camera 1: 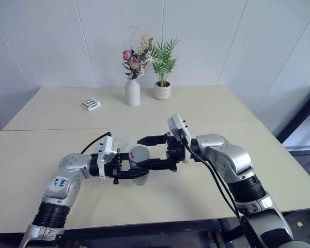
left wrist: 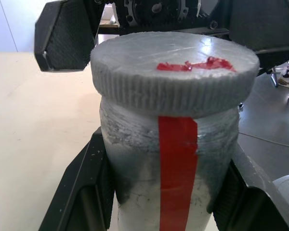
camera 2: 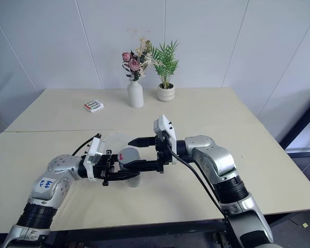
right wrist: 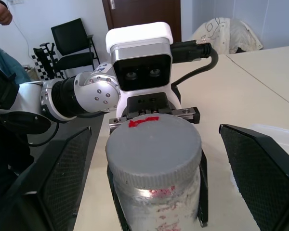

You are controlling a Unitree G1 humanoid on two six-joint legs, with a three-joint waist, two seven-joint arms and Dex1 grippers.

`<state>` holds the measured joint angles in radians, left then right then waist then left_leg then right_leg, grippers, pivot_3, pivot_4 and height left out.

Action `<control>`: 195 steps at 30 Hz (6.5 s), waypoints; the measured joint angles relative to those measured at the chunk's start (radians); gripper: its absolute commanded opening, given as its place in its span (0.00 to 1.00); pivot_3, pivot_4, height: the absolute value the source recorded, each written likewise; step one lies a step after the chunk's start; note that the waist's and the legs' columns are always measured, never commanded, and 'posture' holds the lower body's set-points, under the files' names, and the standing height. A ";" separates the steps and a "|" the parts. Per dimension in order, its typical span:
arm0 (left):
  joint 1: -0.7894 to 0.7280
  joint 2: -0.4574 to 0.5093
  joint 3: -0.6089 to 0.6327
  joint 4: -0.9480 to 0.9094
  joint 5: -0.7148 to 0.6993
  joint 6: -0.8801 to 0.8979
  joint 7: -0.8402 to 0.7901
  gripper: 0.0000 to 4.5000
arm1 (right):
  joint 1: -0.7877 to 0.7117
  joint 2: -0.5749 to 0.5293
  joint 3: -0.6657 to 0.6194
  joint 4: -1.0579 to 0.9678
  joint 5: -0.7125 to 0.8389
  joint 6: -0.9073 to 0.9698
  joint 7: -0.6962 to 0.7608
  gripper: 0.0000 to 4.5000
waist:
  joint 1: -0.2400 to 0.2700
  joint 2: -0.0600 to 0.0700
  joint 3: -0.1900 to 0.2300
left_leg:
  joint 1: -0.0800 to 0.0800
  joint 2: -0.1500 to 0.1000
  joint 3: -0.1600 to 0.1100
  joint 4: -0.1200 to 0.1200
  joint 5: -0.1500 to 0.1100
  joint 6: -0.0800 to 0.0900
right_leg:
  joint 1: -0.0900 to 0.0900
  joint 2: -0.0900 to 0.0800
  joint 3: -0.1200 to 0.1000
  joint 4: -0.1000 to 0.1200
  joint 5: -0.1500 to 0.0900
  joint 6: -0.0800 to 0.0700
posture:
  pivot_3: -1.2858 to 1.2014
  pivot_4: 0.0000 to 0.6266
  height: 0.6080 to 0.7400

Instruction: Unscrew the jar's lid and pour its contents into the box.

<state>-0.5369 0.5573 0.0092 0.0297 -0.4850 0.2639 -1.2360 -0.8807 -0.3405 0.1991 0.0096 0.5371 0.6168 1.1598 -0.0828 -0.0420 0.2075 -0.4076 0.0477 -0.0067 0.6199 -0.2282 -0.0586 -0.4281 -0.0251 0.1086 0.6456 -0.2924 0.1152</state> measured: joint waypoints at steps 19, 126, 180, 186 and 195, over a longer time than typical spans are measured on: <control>0.000 -0.003 0.000 -0.009 0.000 0.005 0.002 0.47 | -0.014 0.031 0.035 0.032 -0.046 -0.011 0.012 0.91 | 0.000 0.000 0.000 | 0.000 0.000 0.000 0.000 0.000 0.000 | 0.000 0.000 0.000 0.000 0.000 0.000 | 0.52 0.24 1.00; 0.314 0.155 0.403 -0.208 -0.176 0.189 0.306 0.47 | 0.001 -0.085 -0.082 0.200 -0.160 -0.296 0.023 0.99 | 0.000 0.004 0.003 | 0.002 0.000 0.006 -0.001 0.000 0.000 | 0.000 -0.001 0.005 -0.003 0.001 0.002 | 0.52 0.24 1.00; -1.029 0.201 -1.081 1.282 1.960 -0.958 1.832 0.47 | 0.170 -0.024 -0.186 0.070 -0.115 -0.238 -0.278 0.99 | 0.031 0.003 0.003 | -0.016 -0.001 0.014 0.007 -0.003 0.000 | -0.019 0.000 0.010 0.002 0.001 0.008 | 0.52 0.24 1.00; -1.010 0.256 -0.913 1.300 1.751 -1.076 1.661 0.47 | 0.171 -0.024 -0.185 0.070 -0.114 -0.225 -0.274 0.99 | 0.030 0.003 0.003 | -0.015 -0.001 0.014 0.008 -0.003 0.000 | -0.019 0.000 0.010 0.004 0.001 0.008 | 0.52 0.24 1.00; -0.647 0.213 -0.072 1.284 0.721 -1.018 0.673 0.47 | 0.185 -0.025 -0.181 0.070 -0.112 -0.220 -0.249 0.99 | 0.025 0.003 0.003 | -0.014 -0.001 0.013 0.015 -0.002 -0.001 | -0.018 0.000 0.010 0.013 0.000 0.007 | 0.52 0.24 1.00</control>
<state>-1.1844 0.7707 -0.0625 1.3141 0.2358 -0.7538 -0.5628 -0.6961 -0.3655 0.0181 0.0791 0.4254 0.3973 0.9112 -0.0577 -0.0387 0.2101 -0.4217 0.0471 0.0065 0.6345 -0.2297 -0.0592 -0.4462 -0.0251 0.1184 0.6583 -0.2920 0.1222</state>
